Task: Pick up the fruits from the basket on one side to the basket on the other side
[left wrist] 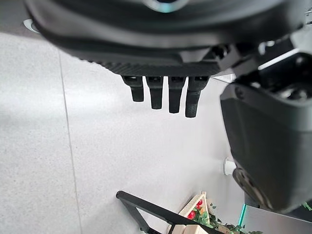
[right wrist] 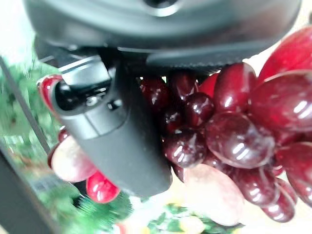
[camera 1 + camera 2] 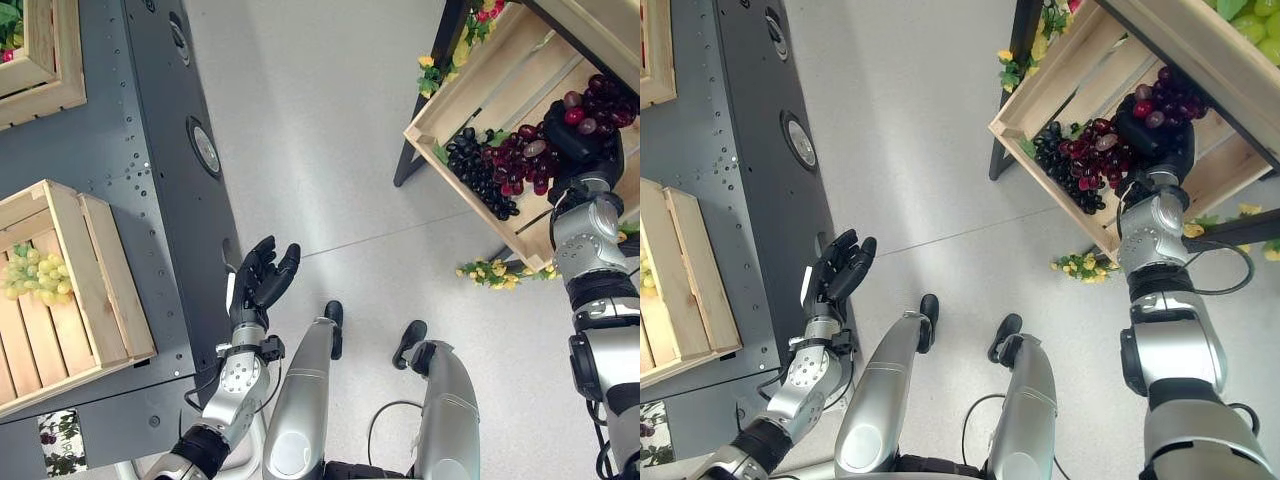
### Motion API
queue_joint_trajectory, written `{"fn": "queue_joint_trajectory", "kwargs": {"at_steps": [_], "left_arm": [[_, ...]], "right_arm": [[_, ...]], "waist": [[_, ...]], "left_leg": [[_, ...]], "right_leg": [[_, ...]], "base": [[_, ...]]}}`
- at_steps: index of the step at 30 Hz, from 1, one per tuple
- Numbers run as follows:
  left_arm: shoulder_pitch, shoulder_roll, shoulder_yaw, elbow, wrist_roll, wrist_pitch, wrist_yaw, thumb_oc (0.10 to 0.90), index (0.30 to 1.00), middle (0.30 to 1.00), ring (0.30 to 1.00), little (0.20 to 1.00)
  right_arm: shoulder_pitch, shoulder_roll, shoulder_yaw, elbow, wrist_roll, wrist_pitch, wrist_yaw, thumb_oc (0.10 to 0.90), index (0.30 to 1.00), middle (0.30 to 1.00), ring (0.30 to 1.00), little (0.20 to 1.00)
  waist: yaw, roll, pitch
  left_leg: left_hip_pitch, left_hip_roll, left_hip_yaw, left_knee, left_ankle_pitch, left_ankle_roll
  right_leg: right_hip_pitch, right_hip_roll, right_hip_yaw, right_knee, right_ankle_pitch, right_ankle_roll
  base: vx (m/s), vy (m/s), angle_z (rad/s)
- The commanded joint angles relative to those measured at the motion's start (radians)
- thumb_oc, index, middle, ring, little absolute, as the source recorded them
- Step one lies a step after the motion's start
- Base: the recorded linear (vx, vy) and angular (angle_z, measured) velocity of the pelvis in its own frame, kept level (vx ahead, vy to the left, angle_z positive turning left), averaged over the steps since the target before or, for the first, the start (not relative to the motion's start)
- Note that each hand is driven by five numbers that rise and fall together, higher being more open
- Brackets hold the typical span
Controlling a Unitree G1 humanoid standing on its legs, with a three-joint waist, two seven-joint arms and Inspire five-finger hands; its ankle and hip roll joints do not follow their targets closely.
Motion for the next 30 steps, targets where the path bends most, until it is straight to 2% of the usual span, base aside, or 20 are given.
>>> {"fn": "queue_joint_trajectory", "kwargs": {"at_steps": [1, 2, 8, 16, 23, 25, 30], "left_arm": [[-0.004, 0.041, -0.027, -0.142, 0.021, -0.085, -0.005, 0.800, 0.900, 0.900, 0.900, 0.900], [-0.001, 0.043, -0.028, -0.141, 0.019, -0.090, -0.007, 0.800, 0.900, 0.900, 0.900, 0.900], [0.001, 0.036, -0.042, -0.129, 0.012, -0.111, 0.006, 0.800, 0.900, 0.900, 0.900, 0.900], [0.005, 0.024, -0.055, -0.146, 0.002, -0.116, 0.019, 0.800, 0.900, 0.900, 0.900, 0.900], [0.010, 0.024, -0.062, -0.170, 0.003, -0.107, 0.032, 0.800, 0.900, 0.900, 0.900, 0.900], [0.012, 0.027, -0.065, -0.174, 0.001, -0.110, 0.034, 0.800, 0.900, 0.900, 0.900, 0.900], [0.018, 0.030, -0.061, -0.184, -0.007, -0.109, 0.027, 0.800, 0.900, 0.900, 0.900, 0.900]], "right_arm": [[-0.176, -0.202, 0.078, -0.010, -0.138, 0.009, -0.043, 0.400, 0.300, 0.300, 0.300, 0.300], [-0.186, -0.213, 0.093, 0.006, -0.182, 0.020, -0.052, 0.400, 0.300, 0.300, 0.300, 0.300], [-0.257, -0.233, 0.159, 0.081, -0.227, 0.035, -0.104, 0.400, 0.300, 0.300, 0.300, 0.300], [-0.263, -0.234, 0.124, 0.121, -0.228, 0.045, -0.211, 0.400, 0.300, 0.300, 0.300, 0.300], [-0.270, -0.248, 0.119, 0.119, -0.263, 0.040, -0.241, 0.400, 0.300, 0.300, 0.300, 0.300], [-0.277, -0.255, 0.129, 0.120, -0.311, 0.038, -0.251, 0.800, 0.900, 0.900, 0.900, 0.900], [-0.296, -0.269, 0.166, 0.118, -0.333, 0.091, -0.248, 0.800, 0.900, 0.900, 0.900, 0.900]], "waist": [[0.013, 0.027, -0.015], [0.014, 0.026, -0.015], [0.015, 0.037, -0.015], [0.010, 0.058, -0.015], [0.007, 0.061, -0.015], [0.007, 0.060, -0.015], [0.008, 0.056, -0.015]], "left_leg": [[0.037, 0.013, -0.037, 0.032, -0.117, -0.007], [0.036, 0.014, -0.037, 0.028, -0.115, -0.007], [0.029, 0.016, -0.035, 0.011, -0.110, -0.006], [0.028, 0.013, -0.028, -0.003, -0.107, -0.006], [0.033, 0.017, -0.021, -0.012, -0.105, -0.009], [0.034, 0.018, -0.021, -0.012, -0.107, -0.009], [0.037, 0.022, -0.019, -0.012, -0.107, -0.009]], "right_leg": [[0.062, -0.029, -0.043, 0.008, -0.007, -0.023], [0.061, -0.029, -0.045, 0.007, -0.006, -0.023], [0.045, -0.029, -0.043, 0.009, -0.011, -0.025], [0.030, -0.036, -0.036, 0.016, -0.018, -0.023], [0.030, -0.039, -0.037, 0.012, -0.017, -0.021], [0.029, -0.040, -0.037, 0.013, -0.017, -0.020], [0.033, -0.040, -0.039, 0.009, -0.016, -0.021]], "base": [[0.00, 0.000, 0.00], [0.00, 0.000, 0.00], [0.00, 0.000, 0.00], [-0.01, 0.023, 0.00], [0.00, 0.000, 0.00], [0.00, 0.000, 0.00], [0.00, 0.000, 0.00]]}}
